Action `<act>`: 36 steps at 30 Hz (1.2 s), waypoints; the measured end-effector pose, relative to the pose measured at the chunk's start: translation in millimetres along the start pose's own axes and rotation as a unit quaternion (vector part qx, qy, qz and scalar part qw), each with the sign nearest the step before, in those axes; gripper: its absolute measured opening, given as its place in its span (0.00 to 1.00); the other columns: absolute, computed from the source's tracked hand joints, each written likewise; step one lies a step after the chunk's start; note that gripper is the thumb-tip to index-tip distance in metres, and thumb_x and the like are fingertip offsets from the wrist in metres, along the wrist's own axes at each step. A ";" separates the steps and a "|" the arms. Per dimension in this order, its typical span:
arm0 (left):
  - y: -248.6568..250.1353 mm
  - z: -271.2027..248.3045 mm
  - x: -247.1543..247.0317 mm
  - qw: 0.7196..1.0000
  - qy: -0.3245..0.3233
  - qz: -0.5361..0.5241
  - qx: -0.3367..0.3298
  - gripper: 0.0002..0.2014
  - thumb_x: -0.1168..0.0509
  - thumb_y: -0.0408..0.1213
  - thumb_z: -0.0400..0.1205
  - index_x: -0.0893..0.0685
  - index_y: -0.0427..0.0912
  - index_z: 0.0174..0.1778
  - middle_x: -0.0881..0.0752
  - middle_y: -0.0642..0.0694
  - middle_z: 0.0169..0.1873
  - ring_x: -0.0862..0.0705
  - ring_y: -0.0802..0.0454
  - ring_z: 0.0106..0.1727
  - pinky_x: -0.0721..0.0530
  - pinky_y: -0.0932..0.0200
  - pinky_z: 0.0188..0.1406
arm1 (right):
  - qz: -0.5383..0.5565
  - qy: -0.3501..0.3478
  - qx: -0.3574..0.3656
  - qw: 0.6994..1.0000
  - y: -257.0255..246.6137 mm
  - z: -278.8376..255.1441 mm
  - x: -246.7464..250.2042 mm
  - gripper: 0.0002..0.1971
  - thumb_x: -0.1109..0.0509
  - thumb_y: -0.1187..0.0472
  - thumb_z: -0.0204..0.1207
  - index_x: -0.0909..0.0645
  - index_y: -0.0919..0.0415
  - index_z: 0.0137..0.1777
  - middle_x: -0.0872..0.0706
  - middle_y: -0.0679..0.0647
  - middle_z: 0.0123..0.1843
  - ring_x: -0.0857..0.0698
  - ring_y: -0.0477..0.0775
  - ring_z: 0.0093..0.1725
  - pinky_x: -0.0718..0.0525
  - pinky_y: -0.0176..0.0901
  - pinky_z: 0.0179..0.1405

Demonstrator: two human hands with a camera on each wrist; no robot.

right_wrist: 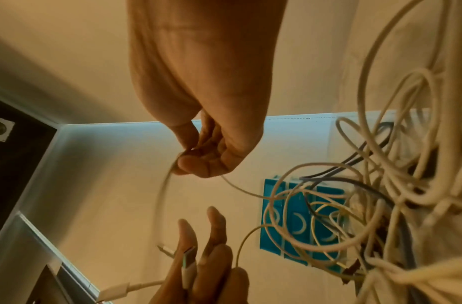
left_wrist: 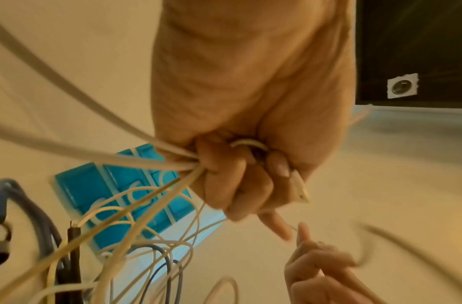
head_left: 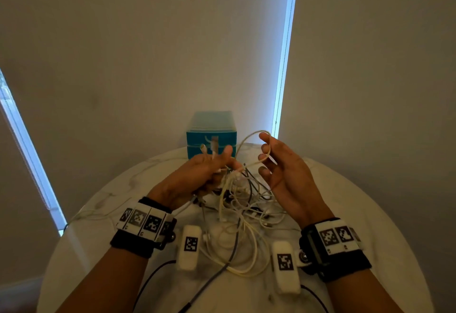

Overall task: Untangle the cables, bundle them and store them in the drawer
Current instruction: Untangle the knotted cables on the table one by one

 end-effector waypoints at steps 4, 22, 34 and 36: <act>-7.9 8.7 13.0 0.992 0.078 -0.095 0.003 0.32 0.41 0.71 0.87 0.05 0.47 0.61 0.38 0.52 0.29 0.43 0.56 0.28 0.48 0.57 0.26 | -0.096 -0.066 0.005 0.993 3.3 -3.3 -8.3 0.16 0.35 0.58 0.93 0.13 0.58 0.75 0.17 0.50 0.43 0.26 0.45 0.33 0.27 0.36 0.29; 2.7 -10.5 -32.5 0.975 -0.165 0.147 0.017 0.22 0.38 0.63 0.90 0.09 0.52 0.43 0.29 0.48 0.29 0.36 0.54 0.27 0.37 0.60 0.25 | -0.084 0.010 -0.126 0.988 25.1 -0.6 -1.7 0.23 0.33 0.48 0.92 0.12 0.70 0.67 0.06 0.63 0.57 0.06 0.59 0.49 0.08 0.47 0.33; -37.2 21.3 16.1 0.985 0.110 -0.092 0.092 0.34 0.40 0.67 0.88 0.19 0.39 0.74 0.22 0.53 0.27 0.38 0.58 0.25 0.44 0.62 0.23 | 0.025 -0.082 -0.008 0.996 -33.3 -10.7 -5.8 0.16 0.39 0.50 0.94 0.15 0.57 0.52 0.44 0.46 0.30 0.47 0.44 0.25 0.44 0.35 0.14; -39.2 22.4 17.5 0.982 0.121 -0.114 0.088 0.32 0.39 0.67 0.88 0.17 0.38 0.68 0.22 0.53 0.28 0.37 0.58 0.25 0.44 0.62 0.23 | 0.069 -0.073 0.040 0.994 -39.9 -11.8 -4.0 0.18 0.42 0.49 0.95 0.13 0.56 0.56 0.44 0.47 0.31 0.47 0.45 0.26 0.44 0.36 0.17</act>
Point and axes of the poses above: each hand's wrist, its own z-axis towards the middle knuckle, its own x-axis out of the back of the hand, y = z × x, the point moved 4 cm from there along z, towards the middle knuckle
